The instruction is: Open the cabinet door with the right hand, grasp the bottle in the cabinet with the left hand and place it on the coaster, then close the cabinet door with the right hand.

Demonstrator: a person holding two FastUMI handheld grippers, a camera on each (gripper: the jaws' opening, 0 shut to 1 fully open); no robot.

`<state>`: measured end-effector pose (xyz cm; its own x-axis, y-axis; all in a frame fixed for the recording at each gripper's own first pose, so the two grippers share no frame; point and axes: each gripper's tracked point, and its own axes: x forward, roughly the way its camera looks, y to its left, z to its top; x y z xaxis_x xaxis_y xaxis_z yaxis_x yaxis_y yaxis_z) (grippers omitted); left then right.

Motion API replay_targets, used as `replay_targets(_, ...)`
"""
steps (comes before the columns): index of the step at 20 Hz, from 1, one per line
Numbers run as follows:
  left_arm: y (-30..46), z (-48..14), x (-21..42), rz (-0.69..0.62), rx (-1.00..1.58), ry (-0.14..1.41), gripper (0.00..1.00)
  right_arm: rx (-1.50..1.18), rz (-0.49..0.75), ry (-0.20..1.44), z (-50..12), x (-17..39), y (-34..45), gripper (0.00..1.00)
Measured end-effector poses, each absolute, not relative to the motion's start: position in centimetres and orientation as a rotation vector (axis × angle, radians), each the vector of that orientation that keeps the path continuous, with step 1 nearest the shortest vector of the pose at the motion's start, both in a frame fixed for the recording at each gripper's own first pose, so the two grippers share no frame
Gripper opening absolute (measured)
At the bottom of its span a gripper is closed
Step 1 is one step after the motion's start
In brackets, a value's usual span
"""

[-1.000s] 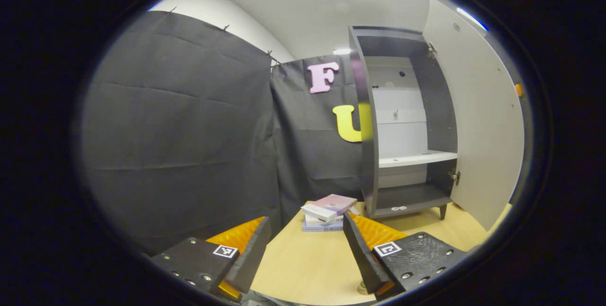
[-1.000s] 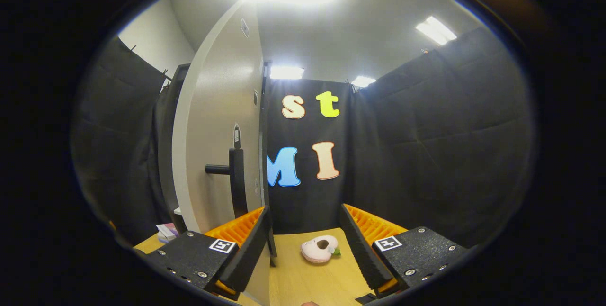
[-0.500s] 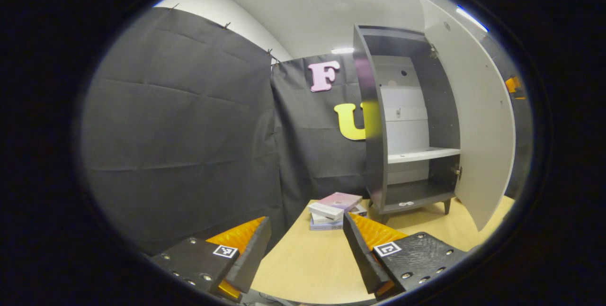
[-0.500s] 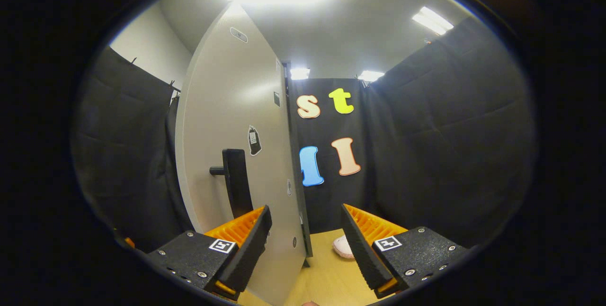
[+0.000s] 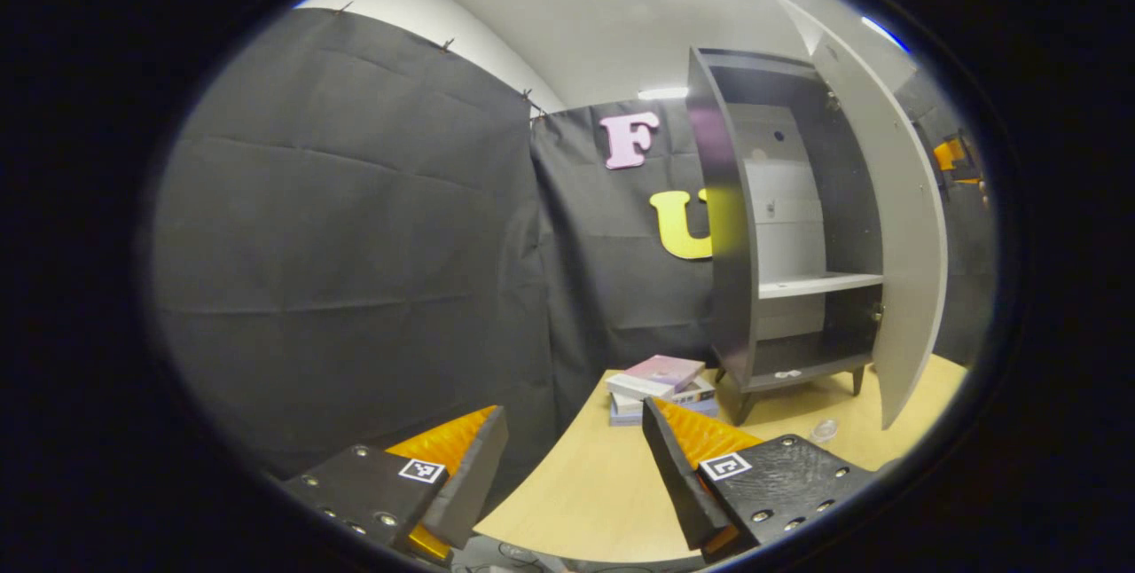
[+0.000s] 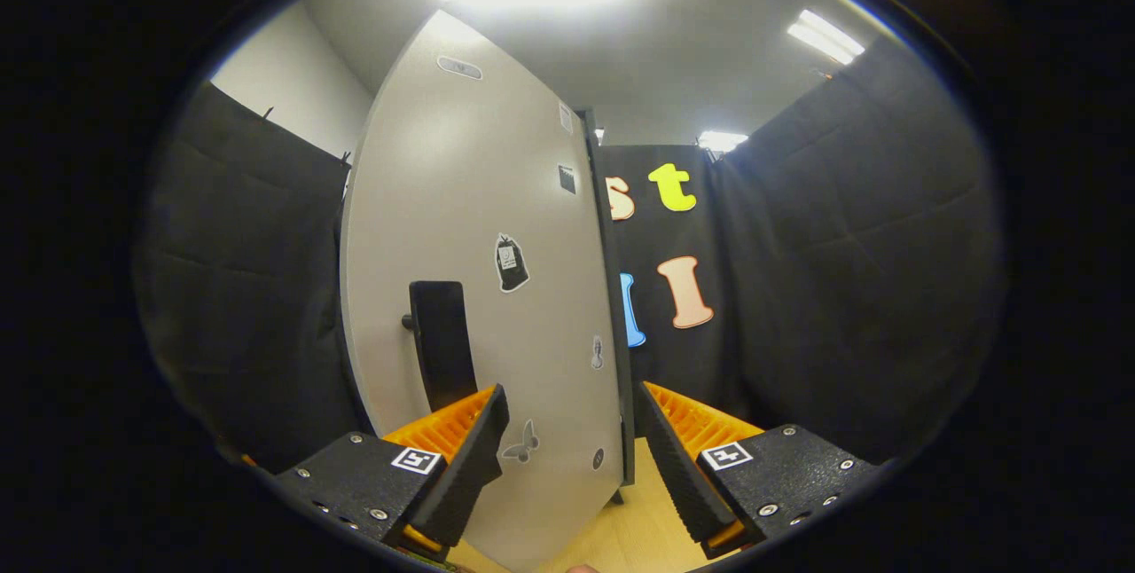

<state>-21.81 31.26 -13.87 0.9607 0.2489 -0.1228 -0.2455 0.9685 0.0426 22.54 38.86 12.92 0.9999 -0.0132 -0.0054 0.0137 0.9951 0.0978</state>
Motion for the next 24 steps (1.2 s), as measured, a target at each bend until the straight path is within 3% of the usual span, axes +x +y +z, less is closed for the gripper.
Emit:
replay_targets(4, 33.4, -14.0, -23.3, 0.298, 0.012, 0.129, 0.92, 0.096, 0.023, -0.006, 12.8, 24.1, 42.0, 0.88)
replay_targets(5, 33.8, -14.0, -23.7, 0.308, 0.011, 0.130, 0.84, 0.096, 0.036, -0.006, 12.6, 24.9, 42.7, 0.89)
replay_targets(10, 35.3, -13.5, -25.2, 0.338, 0.007, 0.125, 0.93, 0.083, 0.077, 0.020, 11.9, 26.9, 45.4, 0.92)
replay_targets(13, 35.6, -12.8, -25.2, 0.342, 0.020, 0.111, 0.88, 0.071, 0.092, 0.022, 11.3, 26.9, 46.0, 0.93)
replay_targets(17, 34.8, -11.4, -24.1, 0.308, 0.006, 0.084, 0.93, 0.050, 0.079, 0.023, 11.5, 26.4, 45.8, 0.93)
replay_targets(20, 32.8, -10.8, -22.4, 0.248, 0.009, 0.069, 0.84, 0.023, 0.031, 0.015, 12.0, 25.0, 44.2, 0.93)
replay_targets(22, 31.0, -10.2, -21.2, 0.201, -0.005, 0.059, 0.93, 0.017, 0.013, 0.016, 11.7, 22.4, 42.0, 0.93)
replay_targets(23, 30.0, -9.8, -20.7, 0.182, -0.016, 0.055, 0.93, 0.017, 0.012, 0.016, 11.8, 21.9, 41.6, 0.93)
replay_targets(24, 28.9, -9.5, -20.1, 0.166, -0.028, 0.050, 0.88, 0.016, 0.008, 0.015, 11.7, 21.3, 40.9, 0.93)
